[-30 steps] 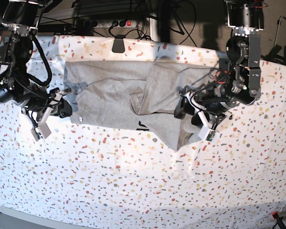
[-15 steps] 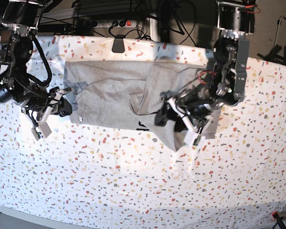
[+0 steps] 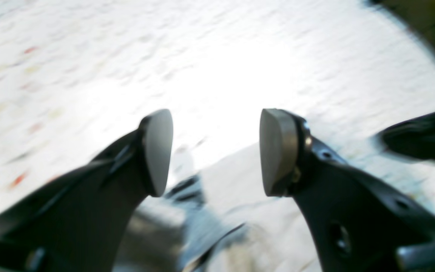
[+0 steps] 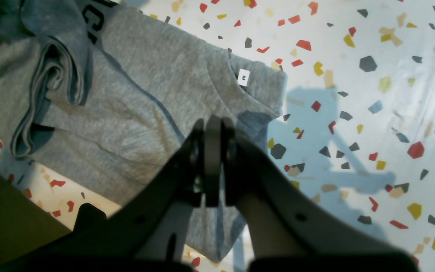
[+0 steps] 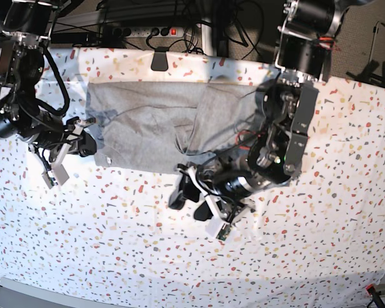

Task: Fold the T-shirt properly
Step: 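Lower the folded end onto the shirt with the left gripper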

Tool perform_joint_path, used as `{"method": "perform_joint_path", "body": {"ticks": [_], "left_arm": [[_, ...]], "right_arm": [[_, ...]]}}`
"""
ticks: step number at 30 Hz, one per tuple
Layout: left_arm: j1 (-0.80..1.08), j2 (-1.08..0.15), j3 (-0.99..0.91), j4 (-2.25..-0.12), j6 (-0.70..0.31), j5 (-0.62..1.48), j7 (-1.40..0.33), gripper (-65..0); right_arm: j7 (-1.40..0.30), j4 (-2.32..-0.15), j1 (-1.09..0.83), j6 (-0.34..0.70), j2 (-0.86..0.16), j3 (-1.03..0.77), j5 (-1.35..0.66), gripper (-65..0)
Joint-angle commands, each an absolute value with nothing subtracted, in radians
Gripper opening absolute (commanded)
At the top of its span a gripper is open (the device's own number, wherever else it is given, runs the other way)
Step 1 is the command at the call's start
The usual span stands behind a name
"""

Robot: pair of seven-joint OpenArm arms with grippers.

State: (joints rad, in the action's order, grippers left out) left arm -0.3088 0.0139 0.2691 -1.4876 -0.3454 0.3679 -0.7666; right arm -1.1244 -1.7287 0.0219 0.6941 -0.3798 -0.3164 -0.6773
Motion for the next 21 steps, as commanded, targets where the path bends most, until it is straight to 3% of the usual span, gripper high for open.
{"method": "perform_joint_path", "body": {"ticks": [1, 4, 11, 15, 21], "left_arm": [[-0.327, 0.015, 0.267, -1.504, -0.349, 0.367, -0.780, -29.8], [-0.321, 0.001, 0.268, -1.504, -0.347, 0.364, -0.876, -29.8], [-0.295, -0.054, 0.268, -1.504, -0.317, 0.307, -0.917, -29.8], [-0.231, -0.053, 0.268, -1.504, -0.294, 0.254, -0.897, -29.8], [-0.121, -0.038, 0.270, -1.502, -0.295, 0.255, -0.728, -29.8]], "right_arm": [[-1.108, -1.746, 0.038, 0.698, -0.397, -0.323, -0.691, -65.0], [-1.106, -1.746, 0.038, 0.698, -0.396, -0.323, -0.693, -65.0], [-1.107, -1.746, 0.038, 0.698, -0.397, -0.323, -0.691, -65.0], [-1.107, -1.746, 0.038, 0.698, -0.396, -0.323, -0.692, -65.0], [-1.108, -1.746, 0.038, 0.698, -0.396, -0.323, -0.692, -65.0]]}}
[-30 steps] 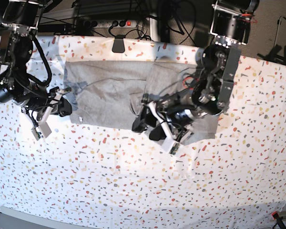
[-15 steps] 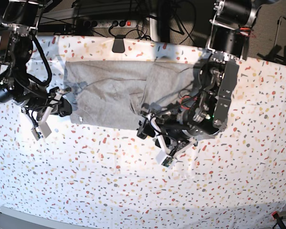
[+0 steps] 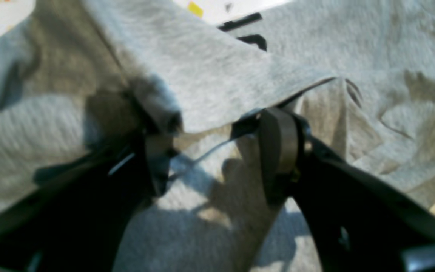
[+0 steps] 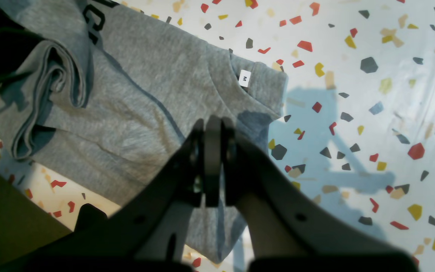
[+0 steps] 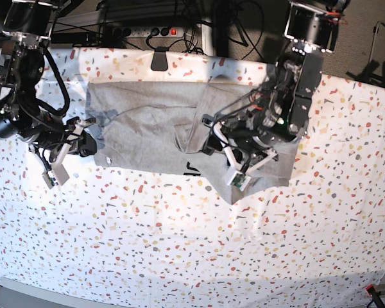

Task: Fold the T-shirt properly
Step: 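Lower the folded end onto the shirt with the left gripper, then open the left gripper and withdraw it from the folded shirt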

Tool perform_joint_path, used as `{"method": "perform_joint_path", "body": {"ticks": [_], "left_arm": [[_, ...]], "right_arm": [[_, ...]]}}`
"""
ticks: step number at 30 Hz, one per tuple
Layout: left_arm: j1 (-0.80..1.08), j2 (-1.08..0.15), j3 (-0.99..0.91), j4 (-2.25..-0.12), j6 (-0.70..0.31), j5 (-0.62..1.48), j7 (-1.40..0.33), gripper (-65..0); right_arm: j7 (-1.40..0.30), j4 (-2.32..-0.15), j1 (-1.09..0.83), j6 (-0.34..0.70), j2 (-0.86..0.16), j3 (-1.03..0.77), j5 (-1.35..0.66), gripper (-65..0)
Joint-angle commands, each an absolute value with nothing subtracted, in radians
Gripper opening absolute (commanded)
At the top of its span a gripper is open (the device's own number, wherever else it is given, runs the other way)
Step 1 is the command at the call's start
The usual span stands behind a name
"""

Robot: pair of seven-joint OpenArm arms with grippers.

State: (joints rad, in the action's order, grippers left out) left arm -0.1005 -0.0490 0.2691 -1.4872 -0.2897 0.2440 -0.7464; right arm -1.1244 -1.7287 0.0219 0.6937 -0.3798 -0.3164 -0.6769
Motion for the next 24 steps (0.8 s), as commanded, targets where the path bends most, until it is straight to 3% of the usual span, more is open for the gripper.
{"method": "perform_joint_path", "body": {"ticks": [1, 7, 17, 24], "left_arm": [[-0.113, -0.033, 0.270, -1.502, -0.295, 0.254, -0.700, -29.8], [-0.130, 0.006, 0.270, -1.448, -0.295, 0.262, -0.598, -29.8], [-0.299, 0.078, 0.270, -1.142, -0.299, 0.273, -0.474, -29.8], [-0.403, 0.083, 0.270, -1.134, -0.310, 0.533, -0.508, -29.8]], "right_arm": [[-1.108, -1.746, 0.038, 0.698, -0.396, -0.323, -0.692, -65.0], [-1.109, -1.746, 0.038, 0.698, -0.396, -0.323, -0.693, -65.0], [-1.111, -1.746, 0.038, 0.698, -0.396, -0.323, -0.692, -65.0], [-1.111, -1.746, 0.038, 0.698, -0.396, -0.323, -0.692, -65.0]]}}
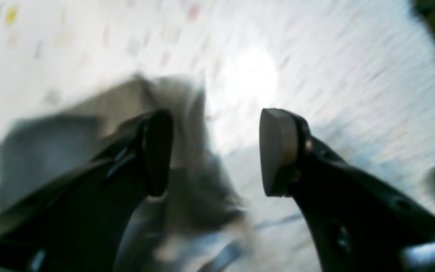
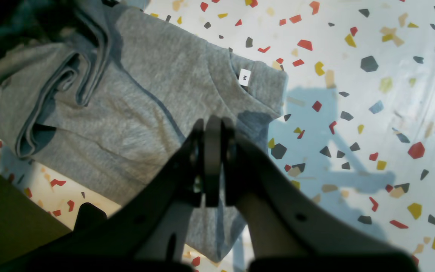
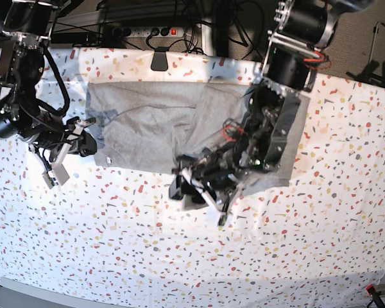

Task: Fold the T-shirt properly
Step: 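Open the left gripper and withdraw it from the folded shirt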

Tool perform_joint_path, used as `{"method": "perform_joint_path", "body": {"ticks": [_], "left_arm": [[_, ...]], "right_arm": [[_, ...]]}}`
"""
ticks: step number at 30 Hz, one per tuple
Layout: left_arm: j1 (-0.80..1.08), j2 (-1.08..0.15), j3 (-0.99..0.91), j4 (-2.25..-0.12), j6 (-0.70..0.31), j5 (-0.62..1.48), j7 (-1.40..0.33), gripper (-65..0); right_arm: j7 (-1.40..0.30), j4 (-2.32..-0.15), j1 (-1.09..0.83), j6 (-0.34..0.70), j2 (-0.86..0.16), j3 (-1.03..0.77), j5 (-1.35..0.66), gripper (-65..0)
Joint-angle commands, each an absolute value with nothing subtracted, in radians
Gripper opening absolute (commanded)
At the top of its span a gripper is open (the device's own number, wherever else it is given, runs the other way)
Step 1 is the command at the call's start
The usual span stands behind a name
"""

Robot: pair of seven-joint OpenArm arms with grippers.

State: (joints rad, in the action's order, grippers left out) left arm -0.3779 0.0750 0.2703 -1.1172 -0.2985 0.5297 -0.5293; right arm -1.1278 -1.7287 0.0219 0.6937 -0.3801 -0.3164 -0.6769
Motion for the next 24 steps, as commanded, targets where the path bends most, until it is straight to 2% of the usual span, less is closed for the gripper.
{"method": "perform_joint_path", "body": {"ticks": [1, 4, 9, 13, 16, 18, 20, 24], "left_arm": [[-0.418, 0.083, 0.270, -1.134, -0.333, 0.566, -0.529, -29.8], [-0.450, 0.086, 0.270, -1.134, -0.406, 0.642, -0.594, -29.8], [-0.482, 0.076, 0.267, -1.134, -0.405, 0.583, -0.661, -29.8], [-0.484, 0.020, 0.267, -1.135, -0.405, 0.576, -0.682, -29.8], [-0.484, -0.037, 0.267, -1.135, -0.405, 0.575, -0.682, -29.8], [-0.483, -0.081, 0.265, -1.135, -0.405, 0.564, -0.681, -29.8], [-0.479, -0.125, 0.246, -1.135, -0.405, 0.566, -0.681, -29.8], [-0.464, -0.191, 0.164, -1.135, -0.405, 0.583, -0.680, -29.8]], "right_arm": [[-1.111, -1.746, 0.038, 0.698, -0.396, -0.323, -0.692, -65.0], [-1.112, -1.746, 0.038, 0.698, -0.396, -0.323, -0.691, -65.0], [-1.142, -1.746, 0.038, 0.698, -0.397, -0.323, -0.692, -65.0], [-1.179, -1.746, 0.030, 0.698, -0.400, -0.323, -0.693, -65.0], [-1.178, -1.746, 0.013, 0.698, -0.423, -0.323, -0.712, -40.6], [-1.179, -1.744, 0.005, 0.698, -0.446, -0.323, -0.733, -28.4], [-1.179, -1.742, 0.004, 0.698, -0.464, -0.323, -0.737, -24.8], [-1.166, -1.673, 0.005, 0.698, -0.491, -0.323, -0.744, -24.8]]}}
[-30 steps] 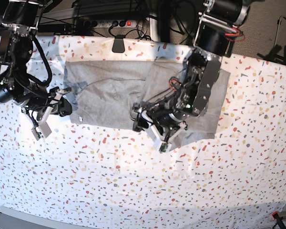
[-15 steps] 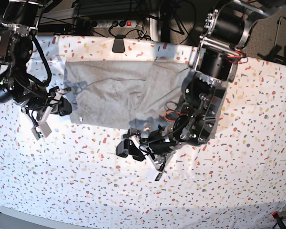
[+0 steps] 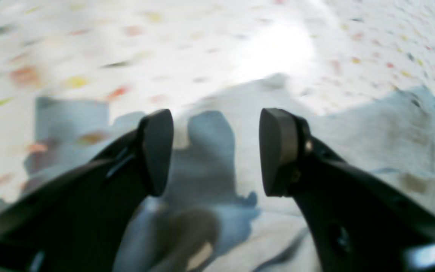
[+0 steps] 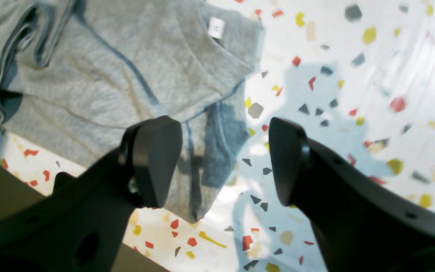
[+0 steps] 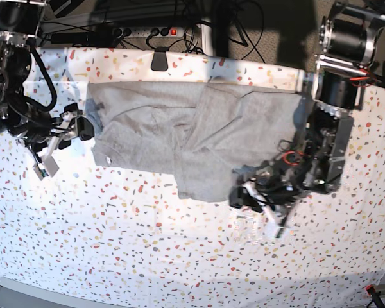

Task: Fold the T-shirt properly
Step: 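Open the left gripper and withdraw it from the folded shirt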

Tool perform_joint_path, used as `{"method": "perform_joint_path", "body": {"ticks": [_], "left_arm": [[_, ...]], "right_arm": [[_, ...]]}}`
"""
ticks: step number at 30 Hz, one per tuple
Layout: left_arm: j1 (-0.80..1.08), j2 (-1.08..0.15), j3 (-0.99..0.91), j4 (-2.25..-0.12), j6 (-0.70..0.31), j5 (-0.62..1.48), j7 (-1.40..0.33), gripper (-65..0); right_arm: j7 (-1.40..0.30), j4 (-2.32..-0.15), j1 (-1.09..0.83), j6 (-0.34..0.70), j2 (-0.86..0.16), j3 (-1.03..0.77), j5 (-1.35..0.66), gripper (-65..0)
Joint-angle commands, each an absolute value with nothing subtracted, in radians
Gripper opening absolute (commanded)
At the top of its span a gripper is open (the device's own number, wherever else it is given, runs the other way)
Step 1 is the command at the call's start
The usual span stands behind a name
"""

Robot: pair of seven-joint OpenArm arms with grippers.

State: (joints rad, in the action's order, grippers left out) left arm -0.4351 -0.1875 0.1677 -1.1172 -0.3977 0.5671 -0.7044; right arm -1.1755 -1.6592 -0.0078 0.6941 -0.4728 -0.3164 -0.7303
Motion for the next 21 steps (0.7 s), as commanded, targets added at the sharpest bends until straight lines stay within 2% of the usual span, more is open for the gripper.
{"method": "perform_joint_path", "body": {"ticks": [1, 7, 17, 21], "left_arm": [[-0.461, -0.206, 0.138, -1.135, -0.405, 0.593, -0.680, -29.8], [-0.446, -0.293, 0.040, -1.135, -0.424, 0.603, -0.678, -29.8], [-0.431, -0.459, 0.040, -1.135, -0.423, 0.603, -0.668, -29.8], [-0.398, -0.513, 0.040, -1.135, -0.423, 0.603, -0.619, -29.8]], "right_arm": [[-1.162, -1.647, 0.006, 0.698, -0.493, -0.323, -0.750, -24.8], [-1.155, -1.543, 0.051, 0.698, -0.496, -0.323, -0.772, -24.8], [-1.131, -1.350, 0.128, 0.698, -0.490, -0.276, -0.771, -24.8], [-1.135, -1.318, 0.128, 0.698, -0.449, -0.270, -0.771, -24.8]]}}
